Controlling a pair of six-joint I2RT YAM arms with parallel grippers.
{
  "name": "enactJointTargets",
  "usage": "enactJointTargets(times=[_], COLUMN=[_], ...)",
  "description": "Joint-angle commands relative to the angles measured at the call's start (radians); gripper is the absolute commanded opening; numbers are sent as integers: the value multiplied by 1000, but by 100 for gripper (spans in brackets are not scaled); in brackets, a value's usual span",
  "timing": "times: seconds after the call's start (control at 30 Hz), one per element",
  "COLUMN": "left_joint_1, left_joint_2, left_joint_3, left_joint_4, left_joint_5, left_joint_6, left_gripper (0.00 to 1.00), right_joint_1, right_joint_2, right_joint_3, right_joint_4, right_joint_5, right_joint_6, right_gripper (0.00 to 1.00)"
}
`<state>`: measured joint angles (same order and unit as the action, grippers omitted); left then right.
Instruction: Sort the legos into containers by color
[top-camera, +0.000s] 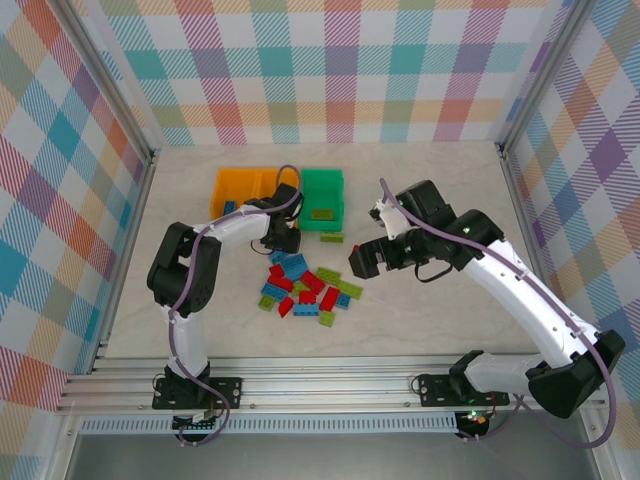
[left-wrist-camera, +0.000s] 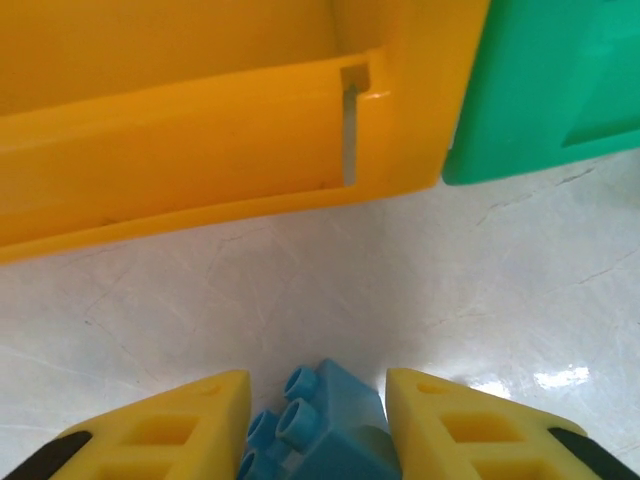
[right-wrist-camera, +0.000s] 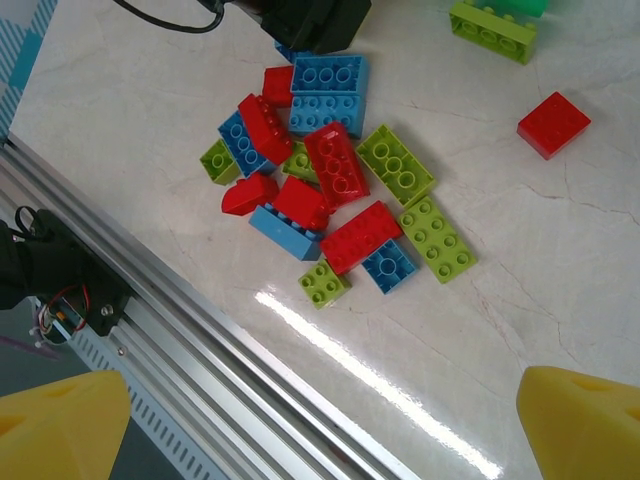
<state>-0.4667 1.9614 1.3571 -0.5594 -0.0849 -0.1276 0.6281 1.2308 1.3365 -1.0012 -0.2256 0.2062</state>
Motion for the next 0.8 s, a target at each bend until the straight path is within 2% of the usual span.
enactJointTargets(times=[0.0, 0.13, 0.27, 0.37, 0.43, 0.63, 0.77], left_joint_1=[16, 17, 23, 26, 27, 30, 30], left_joint_2=[-8, -28, -27, -24, -22, -20, -67], left_joint_3=[-26, -35, -39, -48, -55, -56, -52], left_joint_4=[0, 0, -29, -43, -44, -24, -17], left_joint_5=[-61, -101, -68, -64, -70, -105, -138], left_joint_6=[-26, -6, 35, 41, 39, 0, -25], left_gripper=[37, 40, 56, 57, 54, 33, 21], right_joint_1=[2, 2, 2, 2, 2, 2, 5], right_joint_2=[12, 29, 42, 47, 48, 42, 42], right_joint_3=[35, 48, 62, 66, 65, 54, 40], right_joint_4=[32, 42, 41, 44, 45, 53, 73], right_joint_5=[-17, -49, -46, -47, -47, -36, -89], right_joint_6=[37, 52, 55, 57, 59, 76, 91], right_gripper=[100, 100, 100, 100, 100, 100, 100])
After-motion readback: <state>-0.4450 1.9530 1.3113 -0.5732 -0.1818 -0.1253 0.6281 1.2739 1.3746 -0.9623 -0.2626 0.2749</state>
